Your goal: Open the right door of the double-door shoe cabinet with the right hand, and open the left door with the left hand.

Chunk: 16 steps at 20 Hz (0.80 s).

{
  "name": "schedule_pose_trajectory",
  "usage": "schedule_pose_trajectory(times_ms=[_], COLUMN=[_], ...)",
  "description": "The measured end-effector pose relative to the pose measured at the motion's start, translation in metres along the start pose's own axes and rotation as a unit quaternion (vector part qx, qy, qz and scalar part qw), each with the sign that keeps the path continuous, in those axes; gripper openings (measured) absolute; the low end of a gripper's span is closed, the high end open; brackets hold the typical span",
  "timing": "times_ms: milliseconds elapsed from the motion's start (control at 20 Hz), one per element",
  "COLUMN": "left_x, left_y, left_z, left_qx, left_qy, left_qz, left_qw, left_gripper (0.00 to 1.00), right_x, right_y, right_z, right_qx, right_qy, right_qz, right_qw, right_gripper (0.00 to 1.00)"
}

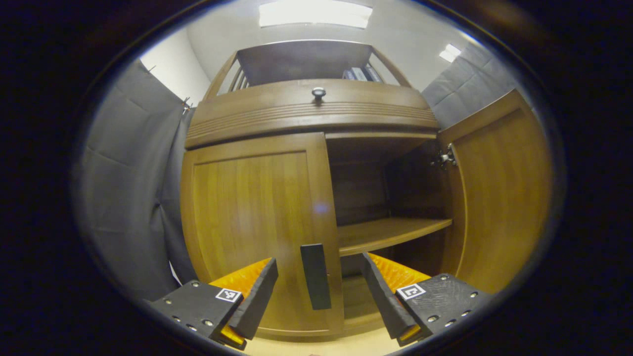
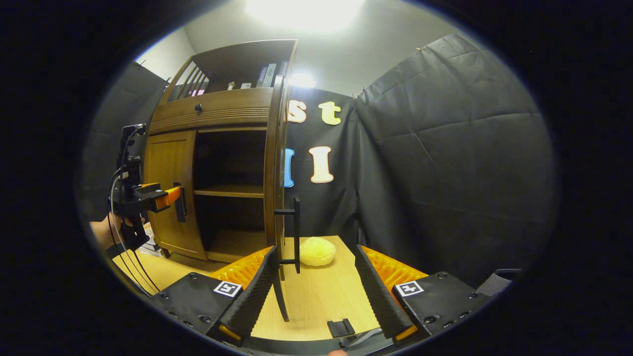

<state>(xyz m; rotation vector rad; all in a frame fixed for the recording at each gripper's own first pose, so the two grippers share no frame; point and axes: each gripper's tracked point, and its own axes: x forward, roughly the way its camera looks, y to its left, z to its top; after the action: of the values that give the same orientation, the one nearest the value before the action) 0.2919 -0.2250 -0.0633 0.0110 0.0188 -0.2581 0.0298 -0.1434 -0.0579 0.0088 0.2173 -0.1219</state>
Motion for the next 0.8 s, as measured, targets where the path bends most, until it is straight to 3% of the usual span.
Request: schedule_pose_trajectory(times_ms=[150,550,650,800], left_x=[0.019,0.052,0.054,0.056], left_y=[0.003,0.004,0.003,0.001], left_z=[-0.021,-0.052,-0.059,-0.064], left_qx=[-0.006,-0.016,-0.023,-0.029], left_qy=[0.016,0.041,0.049,0.056], left_qz=[-0.003,-0.011,-0.010,-0.010], left_qw=[1.000,0.999,0.998,0.998], left_gripper=[1.00,0.78,0.78,0.41], right_x=[0.001,-0.002,-0.003,-0.004], right_y=[-0.003,0.001,0.002,0.003], right_z=[-0.012,-0.022,-0.020,-0.017], right_qx=[0.000,0.007,0.005,-0.001], right_qy=[0.014,0.031,0.031,0.029], right_qz=[-0.017,-0.041,-0.044,-0.045], right_qw=[1.000,0.999,0.999,0.999], right_gripper=[0.97,0.97,0.97,0.97])
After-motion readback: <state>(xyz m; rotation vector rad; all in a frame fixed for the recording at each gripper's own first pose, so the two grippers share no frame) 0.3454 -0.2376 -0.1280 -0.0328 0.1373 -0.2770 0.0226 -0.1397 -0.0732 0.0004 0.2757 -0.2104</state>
